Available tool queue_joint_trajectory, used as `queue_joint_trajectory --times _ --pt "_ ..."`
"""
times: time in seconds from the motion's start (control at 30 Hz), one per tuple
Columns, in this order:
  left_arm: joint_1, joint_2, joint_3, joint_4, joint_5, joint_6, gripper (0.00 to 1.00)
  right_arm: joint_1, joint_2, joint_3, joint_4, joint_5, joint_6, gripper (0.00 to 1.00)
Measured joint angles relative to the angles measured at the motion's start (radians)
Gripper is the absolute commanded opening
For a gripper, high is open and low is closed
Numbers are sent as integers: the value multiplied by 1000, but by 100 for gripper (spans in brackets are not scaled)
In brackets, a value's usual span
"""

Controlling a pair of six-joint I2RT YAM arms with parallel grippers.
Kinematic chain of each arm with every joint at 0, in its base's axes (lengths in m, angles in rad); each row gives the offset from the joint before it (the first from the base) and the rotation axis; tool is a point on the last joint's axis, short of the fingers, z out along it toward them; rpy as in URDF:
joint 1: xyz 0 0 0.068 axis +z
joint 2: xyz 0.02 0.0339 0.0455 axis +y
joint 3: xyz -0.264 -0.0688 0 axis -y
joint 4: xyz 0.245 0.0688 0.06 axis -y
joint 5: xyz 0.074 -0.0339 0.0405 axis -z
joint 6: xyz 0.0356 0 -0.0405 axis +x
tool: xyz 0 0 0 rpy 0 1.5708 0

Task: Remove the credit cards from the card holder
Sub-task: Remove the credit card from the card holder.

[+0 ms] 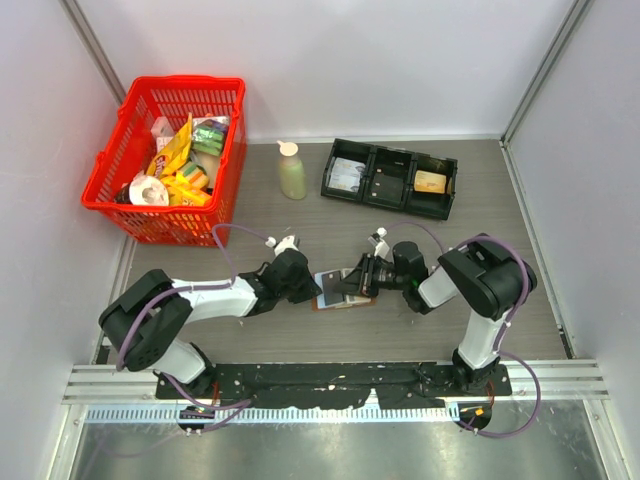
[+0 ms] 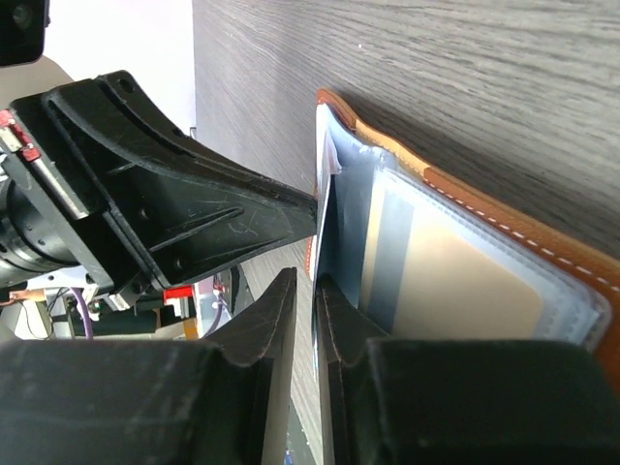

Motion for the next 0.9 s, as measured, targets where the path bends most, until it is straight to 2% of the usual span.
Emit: queue_joint_trajectory --times 0.27,0.33,0.53,0.6,0.73,0.9 --pt "0 2 1 3 4 0 0 -26 -100 2 -166 -22 -118 19" --pt "0 2 1 3 5 0 6 -34 -114 4 -208 -24 -147 18" --pt "0 -25 -2 -18 12 4 24 -46 -118 8 -278 -27 -193 2" --pt "-1 -53 -4 -42 15 8 28 -47 -118 12 -284 -33 -198 1" --pt "-2 -107 -3 -61 20 21 32 -47 -118 20 -289 -38 -204 1" --pt "-3 -108 24 -63 37 39 29 -47 -117 23 -291 -42 -207 1"
